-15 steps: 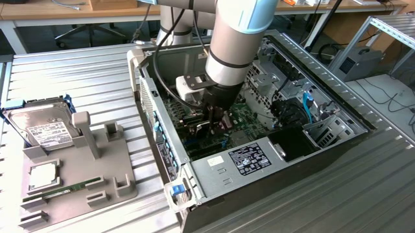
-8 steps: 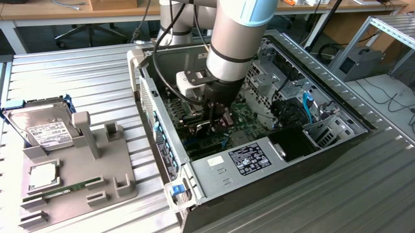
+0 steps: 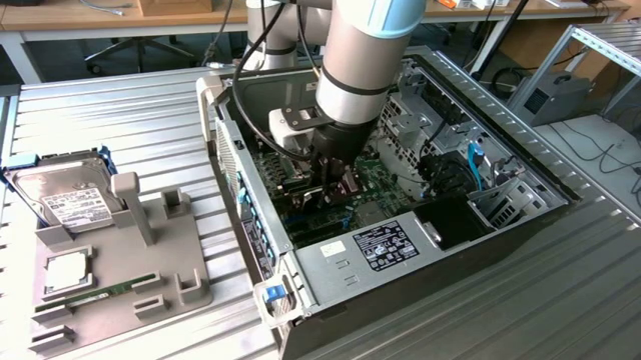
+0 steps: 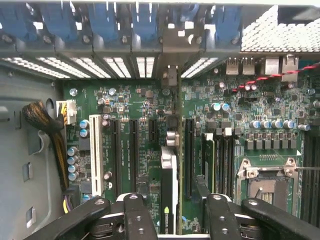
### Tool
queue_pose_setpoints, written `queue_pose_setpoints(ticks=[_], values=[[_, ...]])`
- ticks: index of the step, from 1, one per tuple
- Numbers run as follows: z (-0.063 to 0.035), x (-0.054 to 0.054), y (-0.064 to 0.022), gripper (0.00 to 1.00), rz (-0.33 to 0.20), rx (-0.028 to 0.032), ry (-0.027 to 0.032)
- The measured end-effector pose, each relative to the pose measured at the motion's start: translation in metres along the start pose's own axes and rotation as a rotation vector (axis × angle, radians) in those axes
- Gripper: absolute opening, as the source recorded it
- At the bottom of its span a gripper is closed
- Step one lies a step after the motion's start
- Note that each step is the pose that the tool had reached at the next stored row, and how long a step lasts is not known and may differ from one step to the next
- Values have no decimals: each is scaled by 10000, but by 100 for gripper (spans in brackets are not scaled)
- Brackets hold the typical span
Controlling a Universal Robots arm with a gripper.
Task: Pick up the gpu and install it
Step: 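Insert the gpu into the slot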
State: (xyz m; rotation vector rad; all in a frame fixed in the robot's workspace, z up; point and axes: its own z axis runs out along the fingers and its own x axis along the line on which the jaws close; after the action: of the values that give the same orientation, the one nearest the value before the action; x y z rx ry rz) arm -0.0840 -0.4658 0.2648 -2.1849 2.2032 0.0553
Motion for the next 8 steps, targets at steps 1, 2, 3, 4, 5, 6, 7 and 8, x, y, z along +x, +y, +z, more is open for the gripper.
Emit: queue_pose_setpoints(ticks=[1,2,3,4,5,6,7,8], values=[[0,0,0,47,0,0,-1],[1,0,0,47,-1,1,-1],[0,0,0,47,0,0,-1],[0,0,0,47,0,0,-1],[0,0,0,47,-1,0,-1],[0,1,0,47,-1,0,-1],[0,1,0,46,-1,0,-1],[0,0,0,39,-1,0,-1]])
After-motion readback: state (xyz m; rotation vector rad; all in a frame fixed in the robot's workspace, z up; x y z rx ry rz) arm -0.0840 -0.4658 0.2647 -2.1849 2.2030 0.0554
